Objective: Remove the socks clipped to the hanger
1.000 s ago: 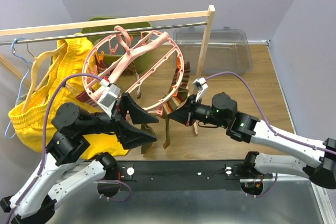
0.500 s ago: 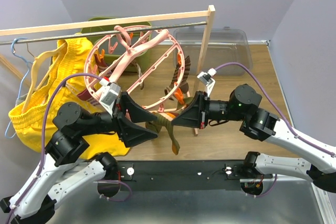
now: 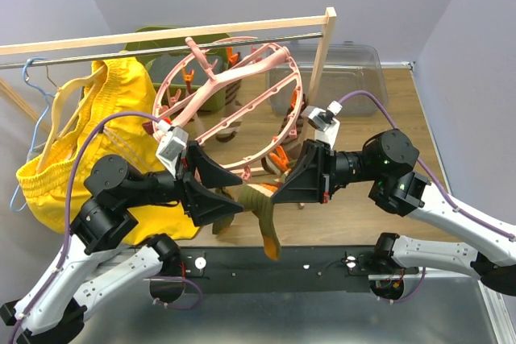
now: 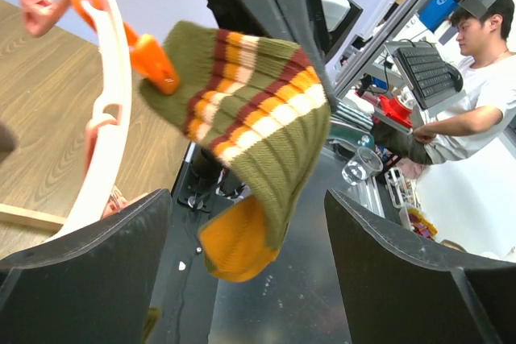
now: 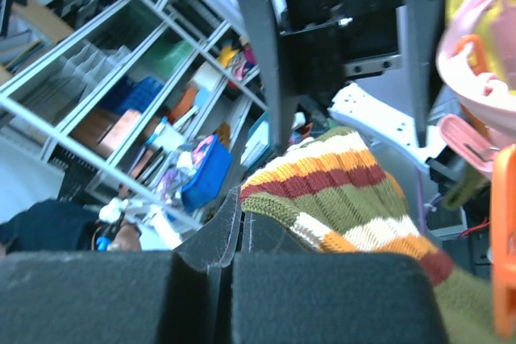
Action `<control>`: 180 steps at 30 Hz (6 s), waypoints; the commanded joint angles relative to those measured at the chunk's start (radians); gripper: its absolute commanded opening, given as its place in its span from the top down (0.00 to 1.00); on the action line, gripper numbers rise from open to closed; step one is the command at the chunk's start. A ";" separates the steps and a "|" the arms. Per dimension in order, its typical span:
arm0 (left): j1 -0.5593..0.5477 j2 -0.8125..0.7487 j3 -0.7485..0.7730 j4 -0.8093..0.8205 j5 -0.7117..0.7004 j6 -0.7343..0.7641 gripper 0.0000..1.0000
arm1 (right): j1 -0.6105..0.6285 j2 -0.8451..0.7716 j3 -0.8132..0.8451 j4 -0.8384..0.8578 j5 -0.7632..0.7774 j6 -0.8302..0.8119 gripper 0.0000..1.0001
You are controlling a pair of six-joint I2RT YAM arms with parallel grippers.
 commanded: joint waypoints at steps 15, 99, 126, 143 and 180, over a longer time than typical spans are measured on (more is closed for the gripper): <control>-0.002 0.001 -0.025 0.168 0.175 -0.101 0.18 | 0.024 0.039 -0.001 0.204 0.013 0.052 0.99; -0.002 -0.011 -0.114 0.002 0.405 -0.036 1.00 | 0.034 0.004 -0.061 -0.087 0.533 -0.591 0.80; -0.002 0.108 -0.019 -0.157 0.212 0.041 1.00 | 0.034 0.030 -0.013 -0.340 0.030 -0.440 0.00; -0.002 0.098 -0.002 -0.159 0.198 0.048 0.35 | 0.034 -0.068 -0.115 -0.455 0.347 -0.448 0.99; -0.002 0.035 0.047 -0.189 0.076 0.073 0.40 | -0.917 0.677 0.796 -0.972 0.866 -0.600 0.99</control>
